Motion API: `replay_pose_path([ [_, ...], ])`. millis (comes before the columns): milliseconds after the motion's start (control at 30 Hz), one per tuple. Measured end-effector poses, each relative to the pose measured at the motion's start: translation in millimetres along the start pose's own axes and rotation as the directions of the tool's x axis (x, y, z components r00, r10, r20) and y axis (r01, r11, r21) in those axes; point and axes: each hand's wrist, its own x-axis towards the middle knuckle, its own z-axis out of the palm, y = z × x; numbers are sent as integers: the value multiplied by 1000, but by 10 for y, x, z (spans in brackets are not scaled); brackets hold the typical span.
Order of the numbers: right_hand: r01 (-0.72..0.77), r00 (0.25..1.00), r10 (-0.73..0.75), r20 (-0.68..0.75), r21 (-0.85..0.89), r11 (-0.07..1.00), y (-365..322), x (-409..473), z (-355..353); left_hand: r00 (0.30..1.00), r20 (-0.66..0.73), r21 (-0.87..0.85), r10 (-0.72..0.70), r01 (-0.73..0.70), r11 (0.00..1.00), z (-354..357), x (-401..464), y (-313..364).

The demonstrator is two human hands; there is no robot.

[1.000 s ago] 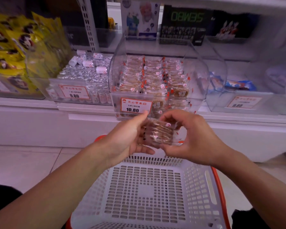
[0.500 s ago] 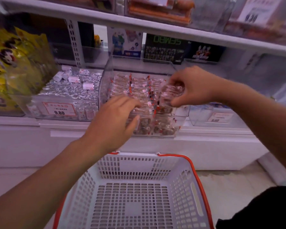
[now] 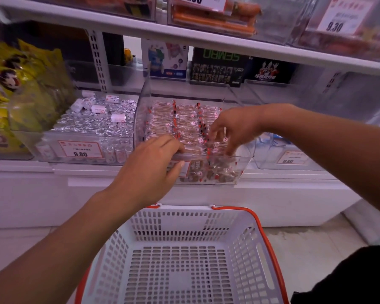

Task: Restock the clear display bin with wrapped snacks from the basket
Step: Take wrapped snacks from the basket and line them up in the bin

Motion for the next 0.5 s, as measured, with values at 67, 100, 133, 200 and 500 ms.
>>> replay_pose_path([
  [67, 9, 1000, -8, -24, 35, 999, -16, -92, -23, 1000, -3, -5, -3, 3, 1000, -2, -6, 0],
  [100, 17, 998, -14, -65, 43, 999, -38, -143, -25, 1000, -4, -4, -5, 5, 1000, -1, -7, 3],
  [133, 25, 992, -18, -127, 50, 998, -70, -198, -12, 1000, -7, -4, -6, 6, 1000, 3, -10, 7],
  [200, 39, 973, -17, -231, 89, 995, -167, -298, 53, 1000, -13, -8, -10, 10, 1000, 14, -17, 14],
  [500, -53, 987, 20, 159, 208, 977, -534, -470, 206, 1000, -8, 21, 2, -2, 1000, 27, -8, 17],
])
